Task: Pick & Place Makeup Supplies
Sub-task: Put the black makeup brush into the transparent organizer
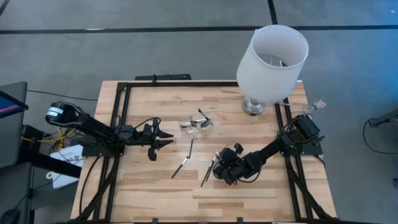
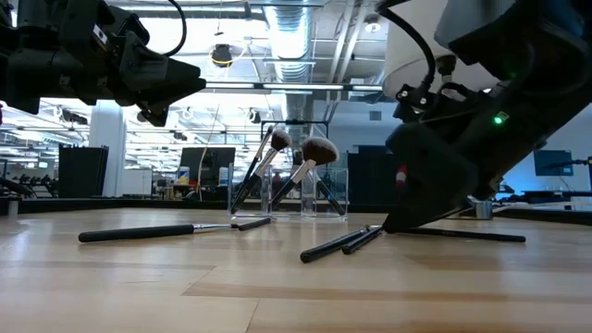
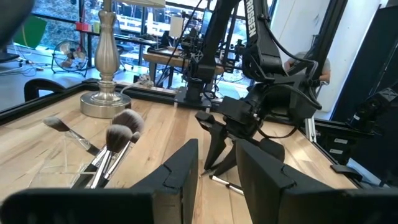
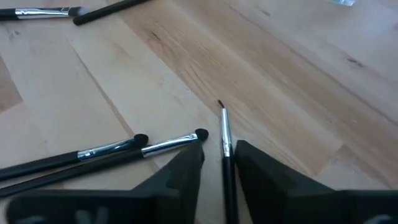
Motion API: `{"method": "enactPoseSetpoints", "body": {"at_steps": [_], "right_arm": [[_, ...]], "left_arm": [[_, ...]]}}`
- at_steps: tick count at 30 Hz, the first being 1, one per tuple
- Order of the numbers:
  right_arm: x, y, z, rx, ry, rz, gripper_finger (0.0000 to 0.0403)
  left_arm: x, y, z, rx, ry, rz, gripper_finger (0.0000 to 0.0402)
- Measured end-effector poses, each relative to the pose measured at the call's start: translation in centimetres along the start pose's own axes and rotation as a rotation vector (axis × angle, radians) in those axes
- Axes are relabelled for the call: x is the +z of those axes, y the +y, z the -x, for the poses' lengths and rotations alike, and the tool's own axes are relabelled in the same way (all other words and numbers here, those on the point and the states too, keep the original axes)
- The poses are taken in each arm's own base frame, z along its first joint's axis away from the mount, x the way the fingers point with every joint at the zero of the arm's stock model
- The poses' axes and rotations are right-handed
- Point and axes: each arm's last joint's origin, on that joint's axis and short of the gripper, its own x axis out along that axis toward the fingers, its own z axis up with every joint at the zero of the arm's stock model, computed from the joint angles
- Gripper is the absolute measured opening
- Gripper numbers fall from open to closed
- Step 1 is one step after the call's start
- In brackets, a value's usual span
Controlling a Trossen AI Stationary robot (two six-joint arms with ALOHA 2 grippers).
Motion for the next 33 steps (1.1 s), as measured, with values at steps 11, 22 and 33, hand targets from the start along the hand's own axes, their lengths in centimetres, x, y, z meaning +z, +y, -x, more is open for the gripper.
{"method": "enactPoseSetpoints", "body": {"at_steps": [11,22,33], "right_arm": [[-3.0,0.6,-0.5,-0.077,-0.148,0.072,0.0104],[-3.7,0.8,-0.5,-0.078,-0.189,0.067,0.0012],[3.7,0.7,3.7,-0.027,-0.29,0.083,0.001]], "left_arm": [[-0.1,0.0,0.0,0.001,0.008,-0.001,0.0106],[-0.1,0.0,0.0,0.001,0.007,0.006,0.0106],[-0.1,0.0,0.0,0.001,0.007,0.005,0.0106]]}}
